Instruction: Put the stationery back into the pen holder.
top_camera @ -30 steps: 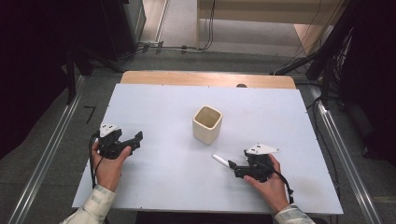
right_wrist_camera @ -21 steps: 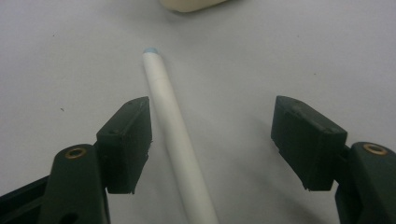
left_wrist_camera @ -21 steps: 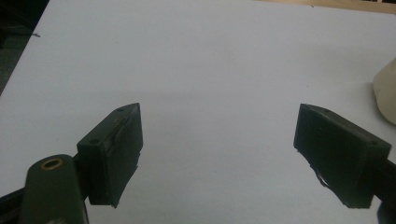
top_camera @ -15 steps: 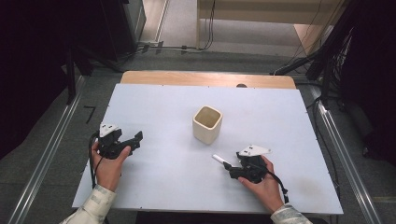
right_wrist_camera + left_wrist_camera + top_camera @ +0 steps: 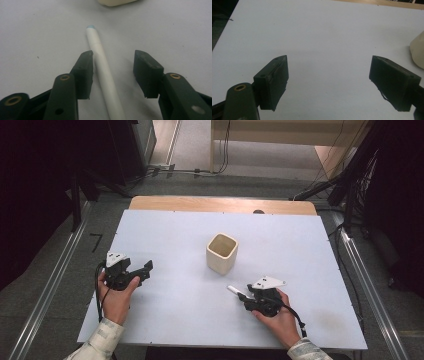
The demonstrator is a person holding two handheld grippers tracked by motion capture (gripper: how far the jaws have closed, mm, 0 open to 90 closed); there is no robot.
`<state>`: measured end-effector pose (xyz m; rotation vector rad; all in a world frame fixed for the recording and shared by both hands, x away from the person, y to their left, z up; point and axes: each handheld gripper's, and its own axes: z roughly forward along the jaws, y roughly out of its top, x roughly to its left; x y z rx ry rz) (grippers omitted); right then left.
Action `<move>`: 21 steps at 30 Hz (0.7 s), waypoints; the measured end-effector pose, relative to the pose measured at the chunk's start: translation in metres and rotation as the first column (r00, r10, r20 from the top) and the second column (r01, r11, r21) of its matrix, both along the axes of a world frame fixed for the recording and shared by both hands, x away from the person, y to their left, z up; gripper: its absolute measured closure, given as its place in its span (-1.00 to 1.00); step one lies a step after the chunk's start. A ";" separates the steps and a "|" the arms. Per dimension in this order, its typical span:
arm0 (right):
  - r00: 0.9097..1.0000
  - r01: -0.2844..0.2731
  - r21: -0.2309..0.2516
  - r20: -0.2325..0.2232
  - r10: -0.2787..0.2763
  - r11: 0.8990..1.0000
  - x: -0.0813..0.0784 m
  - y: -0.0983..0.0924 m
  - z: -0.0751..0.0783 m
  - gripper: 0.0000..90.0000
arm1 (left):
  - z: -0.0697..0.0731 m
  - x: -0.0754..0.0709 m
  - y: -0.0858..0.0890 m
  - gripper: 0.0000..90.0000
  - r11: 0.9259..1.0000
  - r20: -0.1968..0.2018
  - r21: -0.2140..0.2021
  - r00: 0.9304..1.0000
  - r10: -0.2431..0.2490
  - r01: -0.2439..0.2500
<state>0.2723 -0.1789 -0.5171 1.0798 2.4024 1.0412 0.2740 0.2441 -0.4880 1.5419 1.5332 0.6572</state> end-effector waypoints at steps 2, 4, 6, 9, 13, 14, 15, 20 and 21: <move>1.000 -0.009 -0.005 0.006 0.009 1.000 0.000 0.001 0.000 0.15 | 0.000 0.000 0.000 -0.63 1.000 0.000 0.000 1.000 0.000 0.000; 1.000 -0.012 -0.008 0.010 0.012 1.000 0.000 0.002 -0.001 0.22 | 0.000 0.000 0.000 -0.63 1.000 0.000 0.001 1.000 -0.001 0.001; 1.000 -0.015 -0.006 0.011 0.015 1.000 0.000 0.002 -0.001 0.33 | 0.000 0.000 0.000 -0.62 1.000 -0.001 0.001 1.000 -0.002 0.002; 1.000 -0.022 -0.008 0.014 0.022 1.000 -0.001 0.003 -0.001 0.47 | 0.000 0.000 0.000 -0.62 1.000 -0.001 0.002 1.000 -0.002 0.002; 1.000 -0.027 -0.009 0.012 0.027 1.000 0.000 0.003 -0.001 0.62 | 0.000 0.000 0.000 -0.62 1.000 -0.002 0.001 1.000 -0.003 0.003; 1.000 -0.028 -0.006 0.009 0.028 1.000 0.000 0.003 -0.001 0.64 | 0.000 0.000 0.000 -0.62 1.000 -0.002 0.000 1.000 -0.003 0.003; 1.000 -0.030 -0.007 0.011 0.030 1.000 0.000 0.003 -0.001 0.66 | 0.000 0.000 0.000 -0.62 1.000 -0.002 0.000 1.000 -0.004 0.004; 0.999 -0.031 -0.011 0.014 0.031 0.999 0.001 0.003 -0.001 0.69 | 0.000 0.000 0.000 -0.62 1.000 -0.002 -0.001 1.000 -0.005 0.005; 0.999 -0.031 -0.011 0.013 0.031 0.999 0.001 0.003 -0.001 0.69 | 0.000 0.000 0.000 -0.62 1.000 -0.003 -0.002 1.000 -0.005 0.005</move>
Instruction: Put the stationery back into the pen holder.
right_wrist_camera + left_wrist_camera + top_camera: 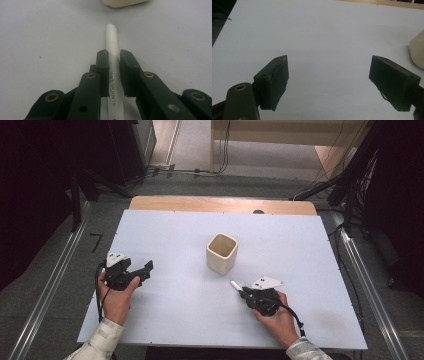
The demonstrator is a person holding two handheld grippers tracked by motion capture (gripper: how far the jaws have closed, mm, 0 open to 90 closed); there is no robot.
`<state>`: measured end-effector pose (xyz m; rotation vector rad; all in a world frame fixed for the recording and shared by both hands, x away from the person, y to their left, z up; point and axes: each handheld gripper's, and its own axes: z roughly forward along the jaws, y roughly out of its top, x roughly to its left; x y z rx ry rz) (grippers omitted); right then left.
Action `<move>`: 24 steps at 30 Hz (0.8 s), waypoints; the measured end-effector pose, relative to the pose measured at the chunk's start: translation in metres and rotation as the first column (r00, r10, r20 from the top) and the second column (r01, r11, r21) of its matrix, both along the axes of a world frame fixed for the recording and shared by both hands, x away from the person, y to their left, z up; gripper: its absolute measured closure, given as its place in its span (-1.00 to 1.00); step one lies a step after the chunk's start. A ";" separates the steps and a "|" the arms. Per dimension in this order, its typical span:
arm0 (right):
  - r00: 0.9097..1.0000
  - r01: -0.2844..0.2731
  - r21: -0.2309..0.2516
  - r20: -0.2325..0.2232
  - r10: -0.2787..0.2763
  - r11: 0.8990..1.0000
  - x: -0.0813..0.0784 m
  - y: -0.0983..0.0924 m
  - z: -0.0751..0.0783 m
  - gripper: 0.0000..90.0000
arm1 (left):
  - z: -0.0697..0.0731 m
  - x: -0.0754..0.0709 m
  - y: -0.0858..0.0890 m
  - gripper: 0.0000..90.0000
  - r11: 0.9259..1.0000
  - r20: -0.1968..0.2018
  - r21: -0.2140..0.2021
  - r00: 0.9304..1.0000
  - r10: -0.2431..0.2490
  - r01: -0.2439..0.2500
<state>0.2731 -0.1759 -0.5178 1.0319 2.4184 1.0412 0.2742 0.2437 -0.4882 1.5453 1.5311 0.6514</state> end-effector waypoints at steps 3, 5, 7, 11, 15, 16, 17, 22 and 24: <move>1.000 0.001 0.000 -0.001 -0.001 1.000 0.000 0.000 0.000 0.70 | 0.000 0.000 0.000 -0.62 1.000 0.001 0.000 1.000 0.000 0.000; 1.000 0.002 0.005 -0.005 -0.002 1.000 0.000 0.000 0.000 0.70 | 0.000 0.000 0.000 -0.62 1.000 0.001 -0.003 1.000 0.000 0.000; 1.000 0.002 0.002 -0.004 -0.002 1.000 0.000 0.000 0.001 0.70 | 0.000 0.000 0.000 -0.61 1.000 0.001 -0.003 1.000 0.002 -0.002; 1.000 0.010 0.011 -0.004 -0.010 1.000 0.001 -0.001 0.003 0.70 | 0.000 0.000 0.001 -0.61 1.000 0.004 -0.006 1.000 0.005 -0.005; 1.000 0.024 0.026 0.000 -0.024 0.999 0.002 -0.005 0.006 0.70 | 0.001 -0.001 0.001 -0.61 1.000 0.005 -0.006 1.000 0.004 -0.004; 1.000 0.024 0.030 0.002 -0.024 0.999 0.002 -0.006 0.007 0.70 | 0.001 -0.001 0.001 -0.61 1.000 0.005 -0.006 1.000 0.004 -0.004; 1.000 0.029 0.036 0.003 -0.029 0.999 0.002 -0.007 0.009 0.70 | 0.001 -0.001 0.001 -0.61 1.000 0.005 -0.006 1.000 0.005 -0.005; 0.999 0.034 0.076 0.025 -0.036 0.997 0.002 -0.011 0.018 0.70 | 0.001 -0.001 0.001 -0.61 1.000 0.006 -0.005 1.000 0.005 -0.005; 0.998 0.039 0.098 0.035 -0.043 0.994 0.002 -0.013 0.023 0.70 | 0.001 -0.001 0.001 -0.61 1.000 0.008 -0.004 1.000 0.006 -0.006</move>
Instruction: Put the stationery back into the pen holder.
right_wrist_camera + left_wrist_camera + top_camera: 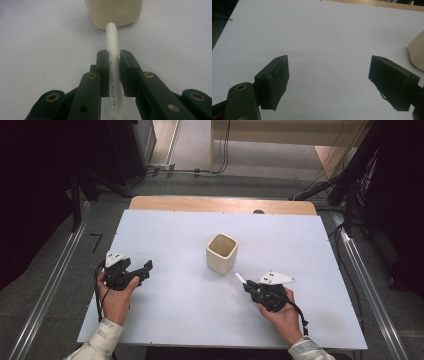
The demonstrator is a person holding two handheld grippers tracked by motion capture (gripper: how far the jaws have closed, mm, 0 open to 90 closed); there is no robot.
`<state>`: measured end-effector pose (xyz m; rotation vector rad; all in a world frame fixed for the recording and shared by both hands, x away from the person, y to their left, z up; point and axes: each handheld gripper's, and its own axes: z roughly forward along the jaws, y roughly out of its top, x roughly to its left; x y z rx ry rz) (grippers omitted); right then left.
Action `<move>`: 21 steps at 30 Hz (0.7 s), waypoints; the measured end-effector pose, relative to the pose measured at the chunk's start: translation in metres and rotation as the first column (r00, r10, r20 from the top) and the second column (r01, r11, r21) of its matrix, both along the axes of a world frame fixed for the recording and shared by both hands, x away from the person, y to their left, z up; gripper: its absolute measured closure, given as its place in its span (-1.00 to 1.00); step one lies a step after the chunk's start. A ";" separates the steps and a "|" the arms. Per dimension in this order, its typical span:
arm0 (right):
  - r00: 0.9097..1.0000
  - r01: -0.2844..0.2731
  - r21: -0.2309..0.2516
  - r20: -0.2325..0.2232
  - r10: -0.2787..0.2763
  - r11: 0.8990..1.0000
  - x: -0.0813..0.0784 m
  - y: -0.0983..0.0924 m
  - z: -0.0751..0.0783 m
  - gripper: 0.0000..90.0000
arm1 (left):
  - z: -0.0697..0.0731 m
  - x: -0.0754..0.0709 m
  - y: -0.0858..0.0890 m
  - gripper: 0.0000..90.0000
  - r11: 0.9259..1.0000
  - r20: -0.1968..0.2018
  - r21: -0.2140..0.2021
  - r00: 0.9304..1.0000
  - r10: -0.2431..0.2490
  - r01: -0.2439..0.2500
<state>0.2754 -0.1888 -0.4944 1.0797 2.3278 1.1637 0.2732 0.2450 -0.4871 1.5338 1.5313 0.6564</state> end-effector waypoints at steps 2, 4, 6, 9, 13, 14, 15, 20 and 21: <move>1.000 0.010 0.025 0.004 -0.010 1.000 0.001 -0.003 0.005 0.70 | 0.000 0.000 0.000 -0.61 1.000 0.000 0.000 1.000 0.000 0.000; 1.000 0.017 0.050 0.016 -0.018 0.999 0.003 -0.006 0.011 0.70 | 0.000 0.000 0.000 -0.61 1.000 0.000 0.000 1.000 -0.001 0.001; 0.999 0.027 0.065 0.021 -0.028 0.998 0.004 -0.008 0.016 0.70 | 0.000 0.000 0.000 -0.61 1.000 0.001 -0.001 1.000 -0.002 0.002; 0.999 0.031 0.089 0.036 -0.035 0.996 0.007 -0.007 0.025 0.70 | 0.000 0.001 -0.001 -0.61 1.000 0.002 -0.002 1.000 -0.005 0.005; 0.998 0.044 0.102 0.047 -0.049 0.994 0.013 -0.005 0.034 0.70 | 0.000 0.001 -0.001 -0.61 1.000 0.002 -0.002 1.000 -0.006 0.006; 0.997 0.044 0.104 0.052 -0.050 0.994 0.014 -0.004 0.035 0.70 | 0.000 0.001 -0.001 -0.61 1.000 0.003 -0.002 1.000 -0.005 0.005; 0.997 0.045 0.110 0.052 -0.051 0.993 0.015 -0.004 0.037 0.70 | 0.000 0.001 0.000 -0.61 1.000 0.003 -0.003 1.000 -0.003 0.003; 0.996 0.053 0.122 0.071 -0.062 0.991 0.020 -0.003 0.047 0.70 | 0.000 0.000 0.000 -0.61 1.000 0.005 -0.005 1.000 -0.001 0.001; 0.995 0.055 0.126 0.074 -0.064 0.991 0.021 -0.003 0.048 0.70 | 0.000 0.000 0.000 -0.61 1.000 0.005 -0.005 1.000 -0.001 0.001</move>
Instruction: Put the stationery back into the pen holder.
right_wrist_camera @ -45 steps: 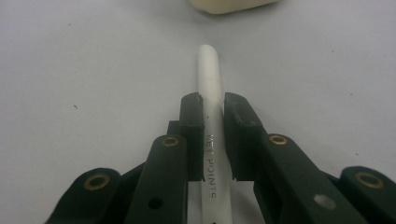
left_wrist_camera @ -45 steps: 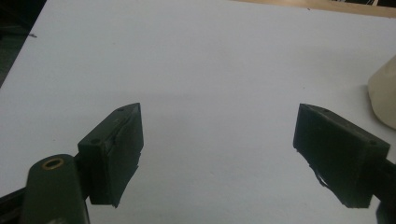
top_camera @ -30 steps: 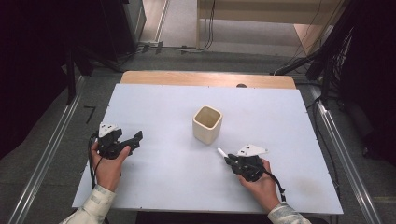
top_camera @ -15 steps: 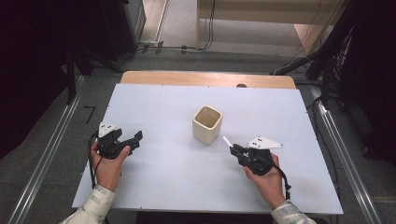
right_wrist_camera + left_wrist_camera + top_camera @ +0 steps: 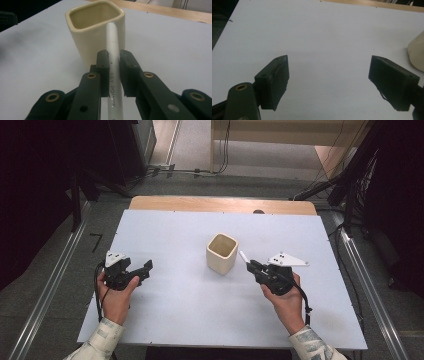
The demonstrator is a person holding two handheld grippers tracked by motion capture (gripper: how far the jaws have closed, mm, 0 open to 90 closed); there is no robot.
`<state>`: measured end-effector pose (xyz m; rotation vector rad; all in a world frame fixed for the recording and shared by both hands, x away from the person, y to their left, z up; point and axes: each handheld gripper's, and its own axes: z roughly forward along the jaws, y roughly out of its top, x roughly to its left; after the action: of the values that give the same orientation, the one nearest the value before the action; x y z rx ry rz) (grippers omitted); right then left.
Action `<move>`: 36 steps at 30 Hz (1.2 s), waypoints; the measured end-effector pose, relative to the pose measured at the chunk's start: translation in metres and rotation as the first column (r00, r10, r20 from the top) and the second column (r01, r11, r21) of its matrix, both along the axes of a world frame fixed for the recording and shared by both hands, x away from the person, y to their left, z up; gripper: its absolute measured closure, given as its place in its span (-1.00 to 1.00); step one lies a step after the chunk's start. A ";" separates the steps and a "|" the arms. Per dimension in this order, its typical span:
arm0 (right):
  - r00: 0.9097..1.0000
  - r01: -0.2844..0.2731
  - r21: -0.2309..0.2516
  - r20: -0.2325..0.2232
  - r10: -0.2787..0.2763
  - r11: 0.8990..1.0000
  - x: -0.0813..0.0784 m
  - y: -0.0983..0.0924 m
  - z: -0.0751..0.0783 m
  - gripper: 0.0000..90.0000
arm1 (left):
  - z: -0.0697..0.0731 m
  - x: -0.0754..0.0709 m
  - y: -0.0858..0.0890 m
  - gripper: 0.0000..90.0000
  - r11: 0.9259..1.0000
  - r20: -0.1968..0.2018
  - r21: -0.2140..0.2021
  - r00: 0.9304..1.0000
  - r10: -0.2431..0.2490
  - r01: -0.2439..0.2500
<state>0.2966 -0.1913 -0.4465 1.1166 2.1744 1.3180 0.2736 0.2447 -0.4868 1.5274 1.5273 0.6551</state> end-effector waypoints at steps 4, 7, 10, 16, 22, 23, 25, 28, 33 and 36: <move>1.000 0.004 0.003 0.008 -0.004 1.000 0.004 0.002 0.005 0.70 | 0.000 0.000 0.000 -0.61 1.000 0.000 -0.001 1.000 -0.001 0.001; 1.000 0.009 0.003 0.013 -0.009 1.000 0.007 0.007 0.006 0.70 | 0.000 0.000 0.000 -0.61 1.000 0.000 0.000 1.000 -0.004 0.004; 1.000 0.002 0.003 0.012 -0.002 1.000 0.009 0.013 0.009 0.70 | 0.000 0.000 0.000 -0.61 1.000 0.001 0.000 1.000 -0.004 0.004; 1.000 -0.010 0.015 0.022 0.009 1.000 0.015 0.024 0.021 0.70 | 0.000 0.000 0.000 -0.61 1.000 0.003 -0.001 1.000 -0.003 0.003; 0.999 -0.026 0.008 0.036 0.025 1.000 0.024 0.041 0.035 0.70 | 0.000 0.000 0.000 -0.61 1.000 0.004 -0.002 1.000 -0.005 0.006; 0.999 -0.028 0.007 0.037 0.028 1.000 0.026 0.044 0.036 0.70 | 0.000 0.000 0.000 -0.61 1.000 0.003 -0.003 1.000 -0.006 0.006; 0.999 -0.032 0.002 0.038 0.032 0.999 0.029 0.050 0.038 0.70 | 0.001 0.000 0.000 -0.61 1.000 0.002 -0.006 1.000 -0.006 0.006; 0.998 -0.038 -0.004 0.040 0.038 0.999 0.034 0.058 0.040 0.70 | 0.000 0.000 0.001 -0.61 1.000 0.003 -0.008 1.000 -0.006 0.006; 0.998 -0.041 -0.001 0.043 0.041 0.999 0.042 0.068 0.045 0.70 | 0.000 0.000 0.000 -0.61 1.000 0.003 -0.008 1.000 -0.007 0.007; 0.998 -0.044 -0.005 0.040 0.044 0.999 0.045 0.073 0.047 0.70 | 0.000 0.000 0.001 -0.61 1.000 0.003 -0.007 1.000 -0.008 0.008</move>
<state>0.3420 -0.1186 -0.3991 1.0372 2.1831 1.3421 0.2738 0.2454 -0.4863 1.5265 1.5190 0.6458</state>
